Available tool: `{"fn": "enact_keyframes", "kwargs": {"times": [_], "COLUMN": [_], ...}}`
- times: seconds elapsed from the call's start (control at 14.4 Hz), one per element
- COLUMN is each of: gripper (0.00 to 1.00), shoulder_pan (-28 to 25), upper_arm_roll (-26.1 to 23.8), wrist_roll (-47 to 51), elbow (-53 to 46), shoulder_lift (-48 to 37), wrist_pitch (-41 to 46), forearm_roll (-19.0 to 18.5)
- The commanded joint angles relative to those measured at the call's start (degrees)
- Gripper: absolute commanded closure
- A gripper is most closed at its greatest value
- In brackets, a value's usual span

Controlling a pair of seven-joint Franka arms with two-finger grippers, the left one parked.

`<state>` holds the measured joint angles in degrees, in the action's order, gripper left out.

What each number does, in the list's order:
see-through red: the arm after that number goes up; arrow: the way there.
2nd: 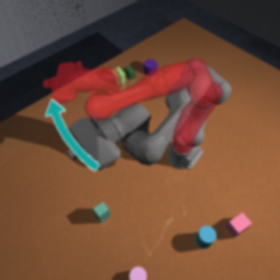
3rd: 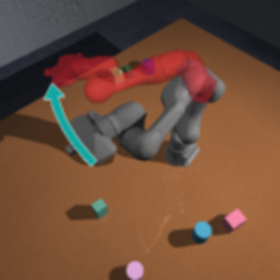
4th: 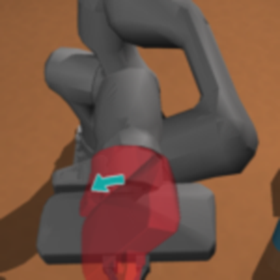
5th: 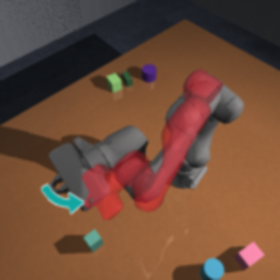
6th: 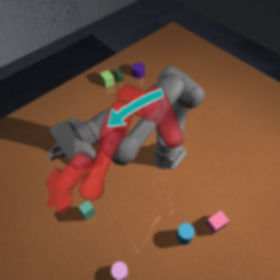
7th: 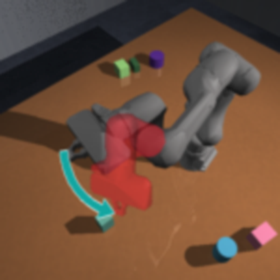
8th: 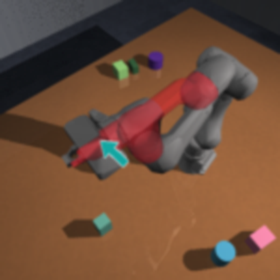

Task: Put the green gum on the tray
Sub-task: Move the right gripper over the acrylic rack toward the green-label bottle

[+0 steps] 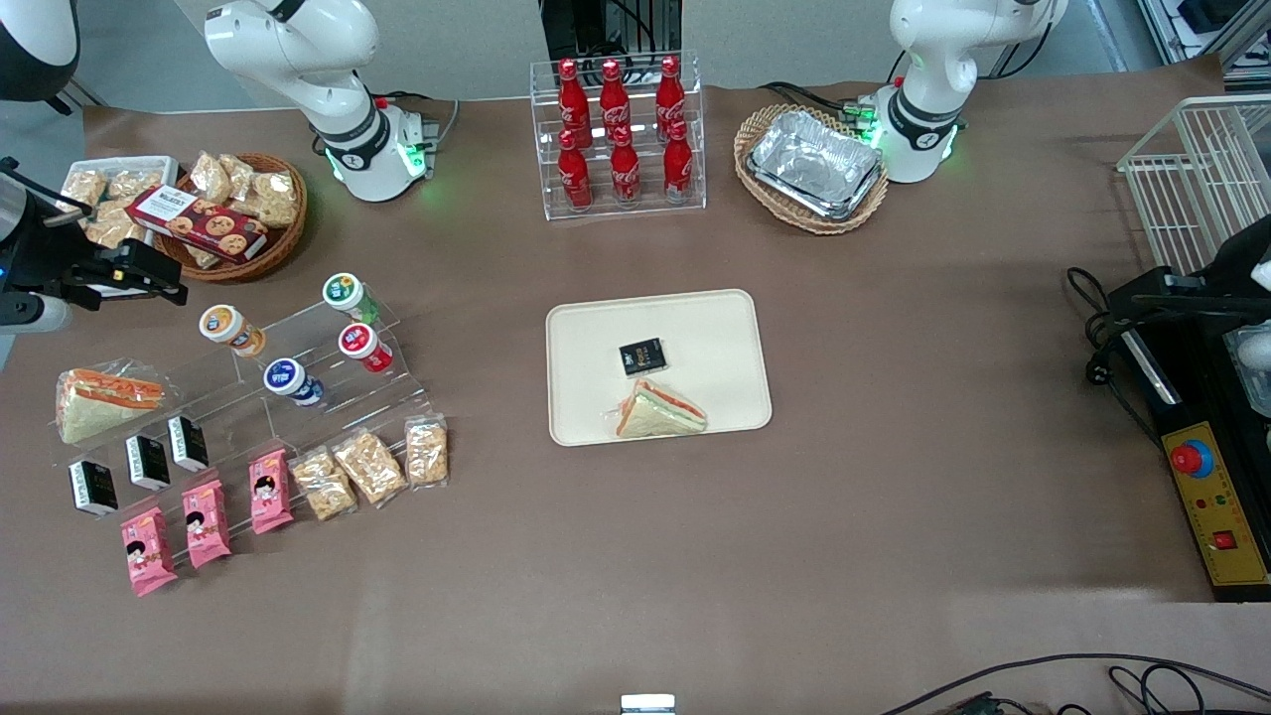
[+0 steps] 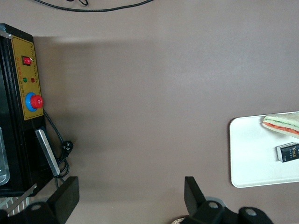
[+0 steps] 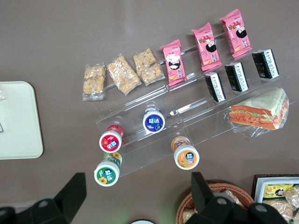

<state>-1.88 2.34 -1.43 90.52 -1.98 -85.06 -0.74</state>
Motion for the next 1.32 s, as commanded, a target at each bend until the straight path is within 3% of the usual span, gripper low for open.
{"fn": "enact_keyframes", "kwargs": {"times": [0.0,0.21,0.35,0.62,0.97,1.25], "gripper": [0.00,0.00,0.00,0.00,0.00,0.00], "shoulder_pan": [0.12,0.13,1.00,1.00,0.48,-2.42], "upper_arm_roll": [0.03,0.03,0.38,0.47,0.03,-0.15], "wrist_roll": [-0.15,-0.15,-1.11,-4.20,-3.93,-1.04], "elbow": [-1.31,-1.22,-0.52,1.49,11.06,26.68], "shoulder_lift": [0.75,0.84,0.67,-0.30,-5.12,-14.86], "wrist_pitch": [-0.28,-0.54,-0.81,-1.07,-5.81,-15.63], "forearm_roll": [0.57,0.91,3.71,3.90,3.73,3.20]}}
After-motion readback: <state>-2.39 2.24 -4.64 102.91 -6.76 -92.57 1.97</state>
